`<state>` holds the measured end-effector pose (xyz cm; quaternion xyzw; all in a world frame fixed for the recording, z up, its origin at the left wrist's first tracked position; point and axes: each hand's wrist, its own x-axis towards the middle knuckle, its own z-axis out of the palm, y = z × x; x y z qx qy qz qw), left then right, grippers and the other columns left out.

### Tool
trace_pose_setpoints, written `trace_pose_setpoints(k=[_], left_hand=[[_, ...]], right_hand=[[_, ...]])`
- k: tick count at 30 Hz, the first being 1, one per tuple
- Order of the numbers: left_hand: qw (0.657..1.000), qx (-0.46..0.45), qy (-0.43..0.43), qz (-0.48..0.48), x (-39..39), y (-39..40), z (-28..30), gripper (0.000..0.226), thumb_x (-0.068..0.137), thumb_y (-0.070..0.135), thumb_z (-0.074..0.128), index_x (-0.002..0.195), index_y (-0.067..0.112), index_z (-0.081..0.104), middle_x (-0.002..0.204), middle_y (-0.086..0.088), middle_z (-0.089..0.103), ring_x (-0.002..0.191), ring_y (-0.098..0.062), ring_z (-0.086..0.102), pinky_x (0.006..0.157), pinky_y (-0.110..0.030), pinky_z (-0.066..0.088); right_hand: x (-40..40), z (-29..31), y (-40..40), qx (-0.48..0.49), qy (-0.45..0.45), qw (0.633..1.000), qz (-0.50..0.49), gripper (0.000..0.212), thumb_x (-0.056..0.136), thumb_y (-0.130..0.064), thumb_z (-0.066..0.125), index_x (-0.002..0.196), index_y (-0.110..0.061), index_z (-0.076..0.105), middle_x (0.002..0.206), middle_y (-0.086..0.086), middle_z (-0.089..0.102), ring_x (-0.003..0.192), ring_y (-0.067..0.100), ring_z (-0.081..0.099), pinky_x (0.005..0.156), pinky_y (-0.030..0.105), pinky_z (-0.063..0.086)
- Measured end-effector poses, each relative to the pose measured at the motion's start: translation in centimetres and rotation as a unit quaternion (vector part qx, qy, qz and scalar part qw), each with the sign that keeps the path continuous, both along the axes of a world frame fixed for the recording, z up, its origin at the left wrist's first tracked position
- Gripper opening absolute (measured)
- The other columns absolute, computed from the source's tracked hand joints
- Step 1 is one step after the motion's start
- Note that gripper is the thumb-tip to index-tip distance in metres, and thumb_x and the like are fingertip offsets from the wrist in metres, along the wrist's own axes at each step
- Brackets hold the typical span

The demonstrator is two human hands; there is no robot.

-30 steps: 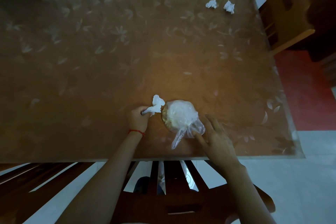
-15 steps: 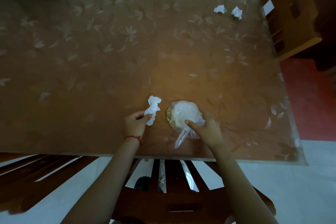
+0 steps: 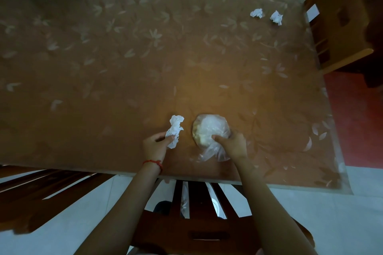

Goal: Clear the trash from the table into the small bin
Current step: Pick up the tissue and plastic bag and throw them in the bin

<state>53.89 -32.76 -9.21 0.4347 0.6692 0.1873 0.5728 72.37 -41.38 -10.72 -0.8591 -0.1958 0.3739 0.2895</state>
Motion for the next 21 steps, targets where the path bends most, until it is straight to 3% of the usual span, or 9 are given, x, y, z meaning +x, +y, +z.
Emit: trace_pose_setpoints(k=[2, 7, 9, 13, 16, 19, 21], left_hand=[[1.000, 0.026, -0.015, 0.006, -0.3, 0.1, -0.3, 0.026, 0.073, 0.003, 0.070, 0.098, 0.001, 0.069, 0.075, 0.004, 0.066, 0.069, -0.006, 0.062, 0.061, -0.013, 0.047], [0.999, 0.037, -0.036, 0.014, -0.6, 0.1, 0.1, 0.020, 0.073, 0.003, 0.071, 0.092, 0.006, 0.070, 0.074, 0.004, 0.066, 0.071, -0.011, 0.063, 0.066, -0.020, 0.050], [0.999, 0.034, -0.035, 0.022, -0.8, 0.2, 0.4, 0.019, 0.073, 0.003, 0.071, 0.092, 0.005, 0.070, 0.073, 0.005, 0.066, 0.071, -0.012, 0.063, 0.070, -0.024, 0.052], [0.998, 0.030, -0.048, 0.032, -1.5, 0.1, 0.8, 0.020, 0.073, 0.002, 0.070, 0.093, 0.002, 0.070, 0.074, 0.003, 0.066, 0.070, -0.011, 0.063, 0.072, -0.025, 0.052], [0.998, 0.043, -0.042, 0.031, -2.3, 0.0, 1.3, 0.019, 0.074, 0.003, 0.070, 0.094, 0.004, 0.070, 0.073, 0.005, 0.065, 0.064, -0.003, 0.062, 0.064, -0.017, 0.050], [0.996, 0.052, -0.051, 0.041, -3.2, 0.1, 1.7, 0.021, 0.075, 0.004, 0.069, 0.096, 0.004, 0.069, 0.074, 0.004, 0.066, 0.070, -0.008, 0.062, 0.069, -0.023, 0.052], [0.996, 0.060, -0.049, 0.046, -3.9, 0.0, 2.1, 0.021, 0.076, 0.004, 0.068, 0.097, 0.003, 0.069, 0.075, 0.004, 0.065, 0.070, -0.008, 0.061, 0.063, -0.016, 0.051]], right_hand=[[-0.1, -0.2, 0.1, 0.004, 0.015, 0.999, -0.029, 0.030, 0.071, -0.027, 0.077, 0.074, -0.005, 0.056, 0.060, 0.001, 0.054, 0.059, 0.019, 0.054, 0.044, 0.016, 0.037], [-0.4, -0.2, 0.0, 0.033, 0.050, 0.995, -0.077, 0.042, 0.068, -0.025, 0.079, 0.086, 0.008, 0.061, 0.081, 0.024, 0.069, 0.073, 0.035, 0.066, 0.067, 0.040, 0.053], [-0.6, 0.2, 0.0, 0.046, 0.055, 0.994, -0.079, 0.039, 0.069, -0.024, 0.079, 0.085, 0.007, 0.061, 0.084, 0.025, 0.069, 0.075, 0.035, 0.066, 0.072, 0.042, 0.054], [-1.2, 1.4, 0.1, 0.073, 0.061, 0.993, -0.075, 0.027, 0.071, -0.021, 0.078, 0.079, -0.005, 0.058, 0.069, 0.008, 0.062, 0.067, 0.022, 0.060, 0.065, 0.033, 0.051], [-2.0, 2.2, 0.1, 0.089, 0.065, 0.991, -0.074, 0.028, 0.071, -0.020, 0.077, 0.083, -0.002, 0.060, 0.071, 0.008, 0.062, 0.066, 0.020, 0.059, 0.061, 0.029, 0.049], [-2.8, 2.8, 0.4, 0.099, 0.066, 0.990, -0.072, 0.028, 0.071, -0.020, 0.077, 0.080, -0.001, 0.058, 0.066, 0.005, 0.057, 0.062, 0.018, 0.056, 0.055, 0.023, 0.046], [-3.4, 3.2, 0.5, 0.106, 0.068, 0.990, -0.066, 0.028, 0.071, -0.020, 0.077, 0.081, -0.002, 0.058, 0.063, 0.001, 0.056, 0.060, 0.015, 0.055, 0.052, 0.018, 0.044]])
